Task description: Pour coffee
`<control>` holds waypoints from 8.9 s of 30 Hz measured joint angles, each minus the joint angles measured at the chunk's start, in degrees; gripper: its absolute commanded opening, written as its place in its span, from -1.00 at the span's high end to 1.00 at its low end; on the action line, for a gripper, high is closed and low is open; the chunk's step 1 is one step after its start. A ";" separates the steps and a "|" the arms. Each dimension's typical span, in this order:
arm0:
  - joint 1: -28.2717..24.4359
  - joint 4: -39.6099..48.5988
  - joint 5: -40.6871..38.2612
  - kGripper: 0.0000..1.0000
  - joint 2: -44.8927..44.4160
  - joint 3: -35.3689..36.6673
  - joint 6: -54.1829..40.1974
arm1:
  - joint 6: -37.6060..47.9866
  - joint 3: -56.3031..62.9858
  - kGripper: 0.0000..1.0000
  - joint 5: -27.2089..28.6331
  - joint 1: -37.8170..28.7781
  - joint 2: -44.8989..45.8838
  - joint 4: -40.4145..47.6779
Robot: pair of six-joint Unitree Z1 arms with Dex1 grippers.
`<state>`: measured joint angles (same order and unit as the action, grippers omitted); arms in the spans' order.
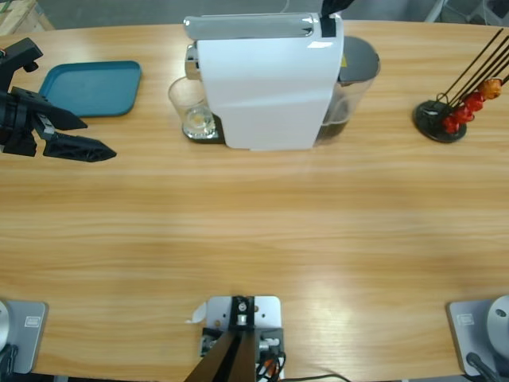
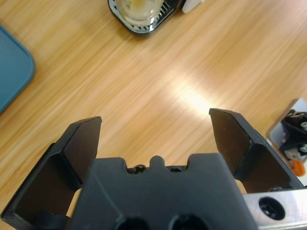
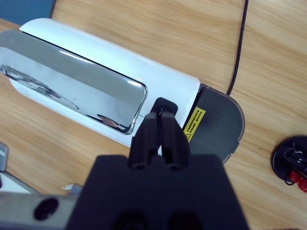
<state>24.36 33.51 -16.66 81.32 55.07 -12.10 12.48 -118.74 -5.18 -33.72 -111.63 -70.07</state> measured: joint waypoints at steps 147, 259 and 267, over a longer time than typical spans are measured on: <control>3.20 -2.39 0.01 -0.98 -4.96 -3.56 -0.05 | -10.79 69.69 -1.00 -5.21 -4.36 43.65 43.14; -5.89 -9.98 -1.71 -1.00 -10.76 -2.97 -24.90 | -10.79 68.52 -1.00 -5.21 -4.36 40.00 44.31; -5.89 -9.98 -1.71 -1.00 -10.76 -2.97 -24.90 | -10.79 68.52 -1.00 -5.21 -4.36 40.00 44.31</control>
<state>18.47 23.53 -18.37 70.57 52.10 -36.99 1.69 -50.23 -10.40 -38.08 -71.63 -25.76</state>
